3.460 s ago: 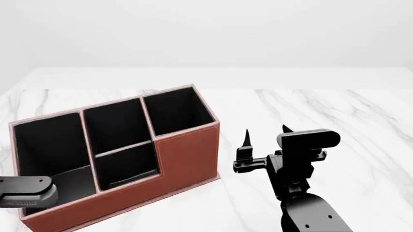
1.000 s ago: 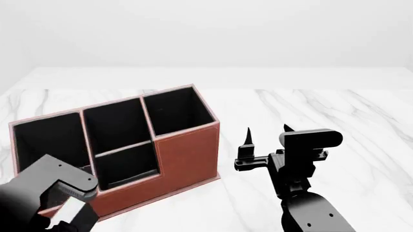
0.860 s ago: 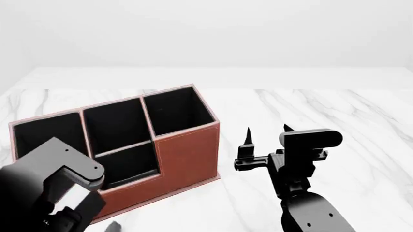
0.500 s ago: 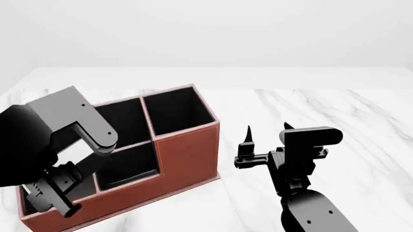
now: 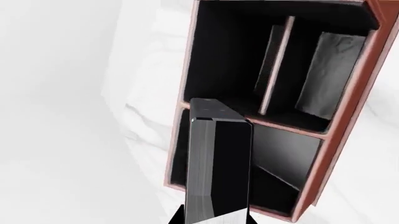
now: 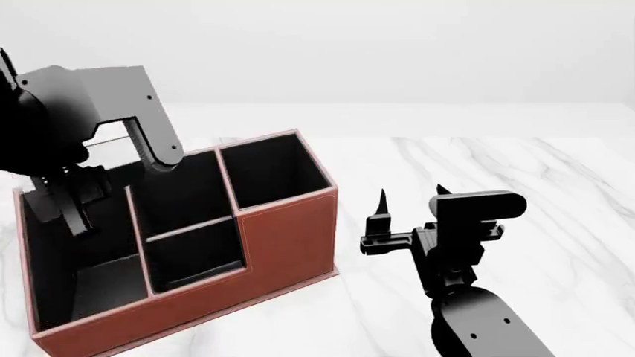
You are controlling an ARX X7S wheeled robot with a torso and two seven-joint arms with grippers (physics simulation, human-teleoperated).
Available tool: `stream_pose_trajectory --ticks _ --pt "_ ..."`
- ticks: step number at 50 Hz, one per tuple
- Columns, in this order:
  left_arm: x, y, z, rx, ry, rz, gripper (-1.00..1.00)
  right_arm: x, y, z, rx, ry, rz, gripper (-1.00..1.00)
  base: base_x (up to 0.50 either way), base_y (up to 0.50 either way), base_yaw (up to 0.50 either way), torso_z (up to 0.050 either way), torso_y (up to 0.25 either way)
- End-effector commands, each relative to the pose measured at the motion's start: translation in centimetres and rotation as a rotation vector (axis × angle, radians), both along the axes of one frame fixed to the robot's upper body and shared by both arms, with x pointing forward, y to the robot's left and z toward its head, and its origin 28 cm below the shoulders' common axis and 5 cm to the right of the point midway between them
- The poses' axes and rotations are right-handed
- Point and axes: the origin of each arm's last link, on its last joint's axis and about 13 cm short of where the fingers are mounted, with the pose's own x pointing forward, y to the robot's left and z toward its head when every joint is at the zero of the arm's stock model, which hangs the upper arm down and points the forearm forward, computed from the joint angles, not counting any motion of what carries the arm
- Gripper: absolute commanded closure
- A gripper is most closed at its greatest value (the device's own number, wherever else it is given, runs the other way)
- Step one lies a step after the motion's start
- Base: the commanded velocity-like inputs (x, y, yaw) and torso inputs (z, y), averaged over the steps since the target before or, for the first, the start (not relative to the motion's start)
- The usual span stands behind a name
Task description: Pick up the book and place it in the front compartment of the caddy.
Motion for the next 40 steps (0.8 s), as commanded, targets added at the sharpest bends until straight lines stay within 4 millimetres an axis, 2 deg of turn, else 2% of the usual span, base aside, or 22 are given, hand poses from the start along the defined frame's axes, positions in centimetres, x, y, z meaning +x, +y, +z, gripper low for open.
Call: stream_pose_trajectory --ticks 1,11,21,40 --pt "0.9 -0.5 4.3 0.189 -0.119 -0.004 1.0 0.1 0.0 0.0 -0.001 -0.002 -0.004 -1.0 0.0 0.0 0.0 0.0 0.0" --pt "3.4 -1.6 4.8 0.185 -0.129 -0.073 1.0 0.3 0.0 0.1 0.001 -0.003 -0.009 -1.0 0.0 0.0 0.0 0.0 0.001" --pt "4.7 -2.1 4.9 0.151 -0.144 -0.101 1.0 0.3 0.0 0.3 -0.002 -0.007 -0.011 -1.0 0.0 0.0 0.0 0.0 0.002" --pt "7.2 -2.5 3.5 0.093 -0.15 -0.151 1.0 0.4 -0.2 0.1 0.0 -0.003 -0.02 -1.0 0.0 0.0 0.0 0.001 0.001"
